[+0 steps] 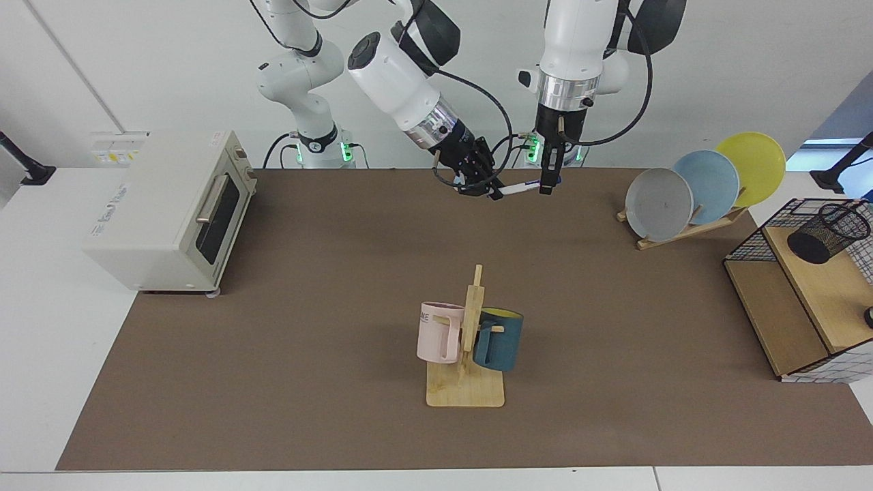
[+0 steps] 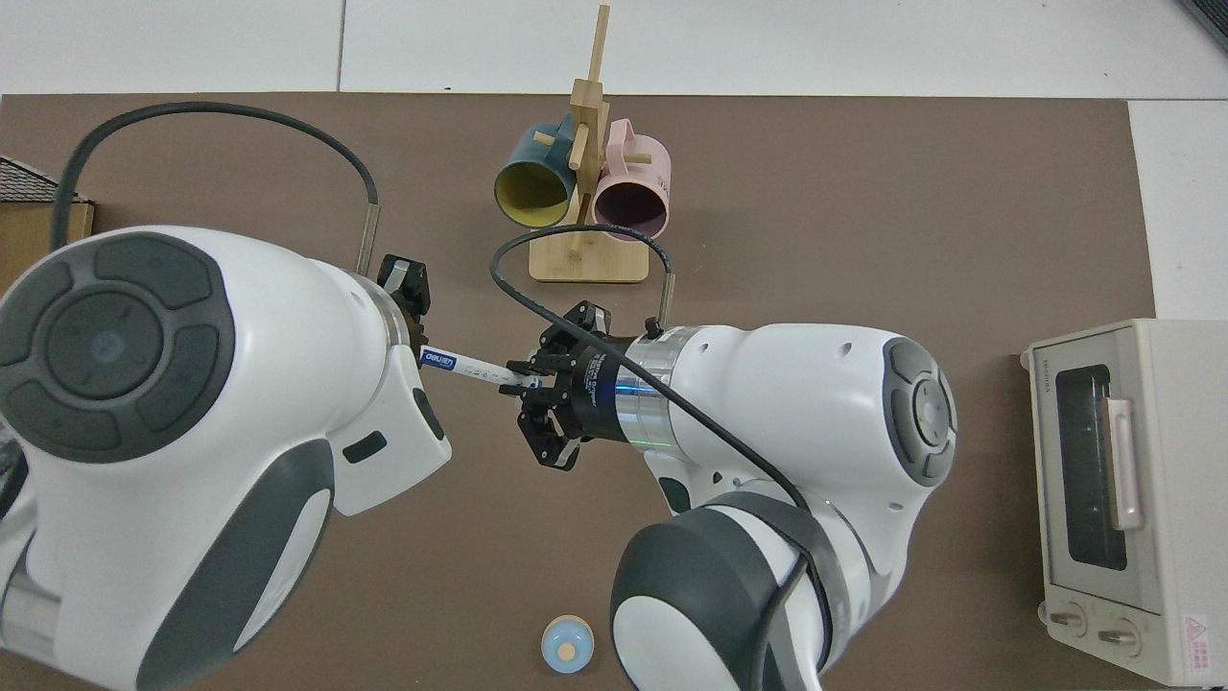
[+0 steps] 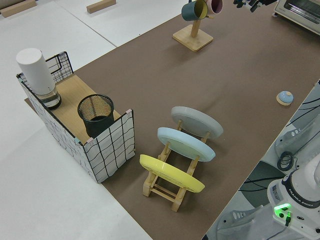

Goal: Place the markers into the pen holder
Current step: 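Grasp the marker cap end with the left gripper while the right gripper opens, then carry the marker toward the trays with the left gripper while the right gripper withdraws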

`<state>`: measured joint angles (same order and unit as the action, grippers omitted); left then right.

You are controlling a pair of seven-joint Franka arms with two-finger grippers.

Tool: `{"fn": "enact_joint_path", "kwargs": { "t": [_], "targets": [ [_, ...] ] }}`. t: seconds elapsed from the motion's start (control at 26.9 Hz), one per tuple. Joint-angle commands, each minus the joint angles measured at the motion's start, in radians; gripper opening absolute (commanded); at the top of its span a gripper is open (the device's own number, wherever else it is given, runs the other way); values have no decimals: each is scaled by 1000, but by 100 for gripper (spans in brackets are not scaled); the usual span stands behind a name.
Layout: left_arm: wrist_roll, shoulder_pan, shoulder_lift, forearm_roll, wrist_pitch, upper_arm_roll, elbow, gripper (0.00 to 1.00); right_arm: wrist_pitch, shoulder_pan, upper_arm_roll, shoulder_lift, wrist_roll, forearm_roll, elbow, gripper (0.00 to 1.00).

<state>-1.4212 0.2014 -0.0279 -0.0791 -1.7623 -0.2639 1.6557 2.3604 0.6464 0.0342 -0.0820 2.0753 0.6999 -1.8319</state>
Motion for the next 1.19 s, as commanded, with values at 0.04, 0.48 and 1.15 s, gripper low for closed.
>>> {"fn": "enact_joint_path", "kwargs": {
  "t": [0.04,0.48,1.15],
  "targets": [
    [18,9,-27,10,15,-5,22,0,13,-8,0,-5,5,16,6,0],
    [15,-5,-27,9,50,75,29,0,-165,-36,18,56,-205,-114,-9,100],
    [10,-7,-17,-286,79,353,30,0,-573,-341,18,191,-1165,-451,-7,100]
  ]
}}
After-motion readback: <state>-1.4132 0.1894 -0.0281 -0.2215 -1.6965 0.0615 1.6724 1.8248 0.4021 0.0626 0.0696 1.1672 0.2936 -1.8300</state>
